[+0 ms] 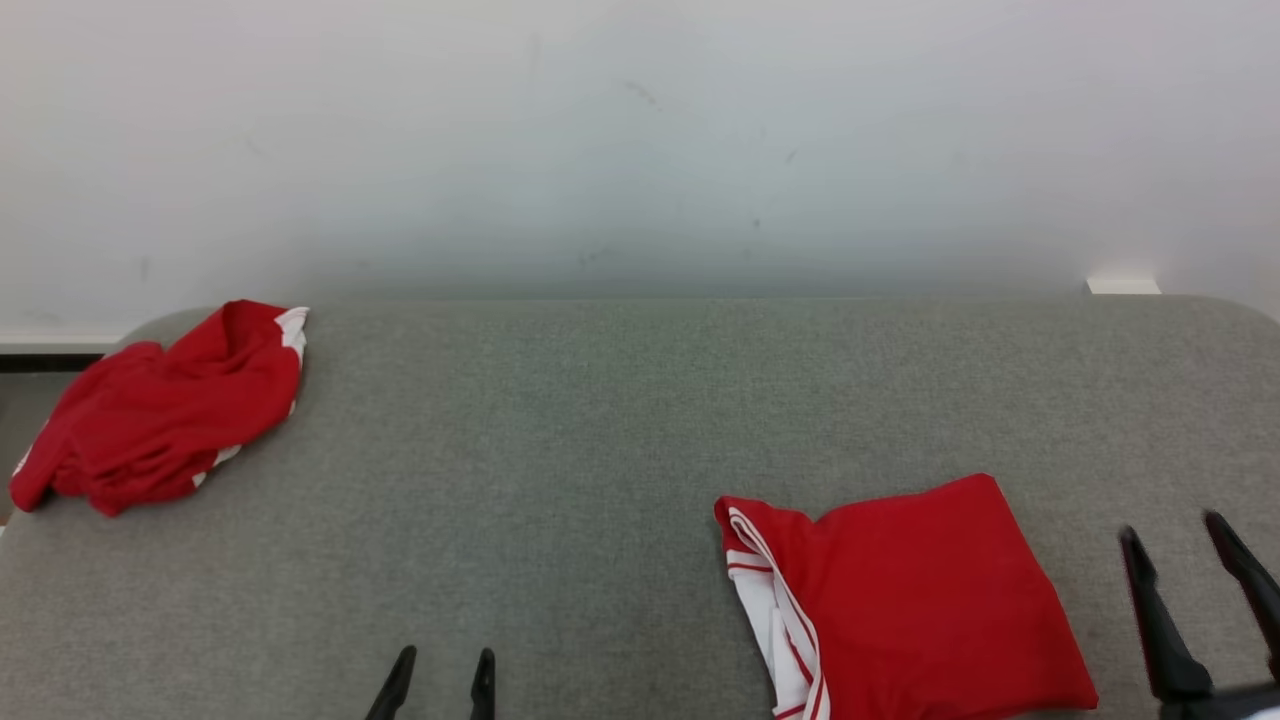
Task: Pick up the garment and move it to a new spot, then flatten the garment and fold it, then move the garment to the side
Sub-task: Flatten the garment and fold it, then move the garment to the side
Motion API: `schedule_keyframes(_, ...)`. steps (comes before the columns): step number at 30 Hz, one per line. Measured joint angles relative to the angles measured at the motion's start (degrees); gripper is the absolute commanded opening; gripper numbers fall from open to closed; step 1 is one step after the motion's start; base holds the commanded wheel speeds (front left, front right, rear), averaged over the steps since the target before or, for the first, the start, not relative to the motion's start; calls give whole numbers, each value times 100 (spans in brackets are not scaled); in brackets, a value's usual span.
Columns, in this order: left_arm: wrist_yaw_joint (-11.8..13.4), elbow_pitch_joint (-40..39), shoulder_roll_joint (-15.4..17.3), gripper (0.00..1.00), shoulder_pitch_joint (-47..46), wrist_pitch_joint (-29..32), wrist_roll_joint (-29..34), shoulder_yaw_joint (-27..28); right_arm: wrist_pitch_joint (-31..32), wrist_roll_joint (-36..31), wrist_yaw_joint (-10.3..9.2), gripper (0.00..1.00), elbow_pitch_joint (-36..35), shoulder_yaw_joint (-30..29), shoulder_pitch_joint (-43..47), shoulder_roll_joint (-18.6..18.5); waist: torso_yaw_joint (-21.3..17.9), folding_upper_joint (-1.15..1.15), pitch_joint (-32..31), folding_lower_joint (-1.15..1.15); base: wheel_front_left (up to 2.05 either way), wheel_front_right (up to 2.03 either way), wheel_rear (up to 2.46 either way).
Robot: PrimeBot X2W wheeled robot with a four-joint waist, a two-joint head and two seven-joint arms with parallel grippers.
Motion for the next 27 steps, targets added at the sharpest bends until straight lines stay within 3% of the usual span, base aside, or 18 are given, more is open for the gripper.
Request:
schedule_keyframes(5,1,-118,0,100,68,0,53,53,-536,-288,0,100,651,-425,385,60,-14,0,-104,0,0,0,0)
schedule_keyframes(16,-52,-121,0,100,232,0,190,107,-589,-192,0,100,1042,-726,754,541,-42,0,-143,0,0,0,0)
schedule_keyframes(22,-42,-166,0,100,225,0,189,165,-487,999,0,100,1552,-333,491,512,-44,0,-25,0,0,0,0)
schedule_keyframes(24,-51,-132,0,100,224,0,190,132,-19,1608,0,100,1475,-79,224,267,-41,0,28,0,0,0,0)
schedule_keyframes(27,-57,-100,0,100,179,0,191,98,1162,2558,2,100,1219,233,-68,-312,-11,0,121,0,0,0,0)
